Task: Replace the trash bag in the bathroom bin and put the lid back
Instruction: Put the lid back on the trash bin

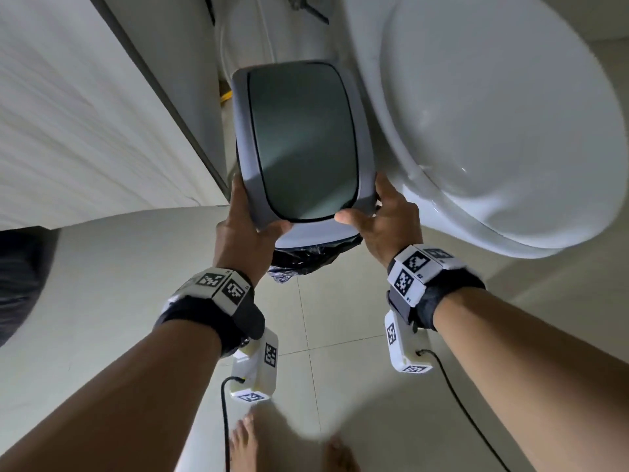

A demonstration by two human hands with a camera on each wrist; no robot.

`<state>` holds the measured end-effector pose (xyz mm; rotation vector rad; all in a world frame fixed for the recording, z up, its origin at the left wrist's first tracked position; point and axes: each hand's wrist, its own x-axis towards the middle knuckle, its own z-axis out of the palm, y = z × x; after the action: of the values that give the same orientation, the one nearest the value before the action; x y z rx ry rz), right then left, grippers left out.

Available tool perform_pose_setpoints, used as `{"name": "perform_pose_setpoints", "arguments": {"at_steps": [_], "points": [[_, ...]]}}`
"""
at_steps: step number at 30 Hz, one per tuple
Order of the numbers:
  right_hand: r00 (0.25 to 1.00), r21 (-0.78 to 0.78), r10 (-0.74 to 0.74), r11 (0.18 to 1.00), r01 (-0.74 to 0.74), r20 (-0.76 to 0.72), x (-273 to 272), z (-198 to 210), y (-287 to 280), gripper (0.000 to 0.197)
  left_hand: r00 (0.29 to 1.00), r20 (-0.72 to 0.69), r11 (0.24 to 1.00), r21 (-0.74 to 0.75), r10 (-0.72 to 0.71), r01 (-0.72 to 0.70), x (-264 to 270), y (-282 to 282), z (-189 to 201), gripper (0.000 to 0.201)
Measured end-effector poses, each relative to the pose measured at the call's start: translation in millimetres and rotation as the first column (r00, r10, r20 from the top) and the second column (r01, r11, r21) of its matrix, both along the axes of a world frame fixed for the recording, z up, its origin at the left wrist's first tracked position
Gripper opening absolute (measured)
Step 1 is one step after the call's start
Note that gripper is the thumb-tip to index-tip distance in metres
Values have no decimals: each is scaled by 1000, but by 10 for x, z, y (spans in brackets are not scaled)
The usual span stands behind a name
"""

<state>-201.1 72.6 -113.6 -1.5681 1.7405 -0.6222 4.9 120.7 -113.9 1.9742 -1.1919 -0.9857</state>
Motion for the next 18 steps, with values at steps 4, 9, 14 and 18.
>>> {"name": "perform_pose_setpoints", "arguments": {"at_steps": [4,9,14,18], "points": [[1000,-4,-7,1000,7,5,90,53,-355,94,1000,14,1000,-8,3,-3,74,-387,-2,97],[998,12,-3,1000,4,-60,257,51,-936,91,996,40,997,-32,74,-73,134,-890,-15,90],[998,-6,-9,1000,9,-66,406,52,-1544,86,992,96,995,-69,81,-75,244,-1483,-43,90],[998,26,-58,998,58,-10,488,-1,-1936,74,987,135,991,-118,87,-71,343,-1894,-120,88]]}}
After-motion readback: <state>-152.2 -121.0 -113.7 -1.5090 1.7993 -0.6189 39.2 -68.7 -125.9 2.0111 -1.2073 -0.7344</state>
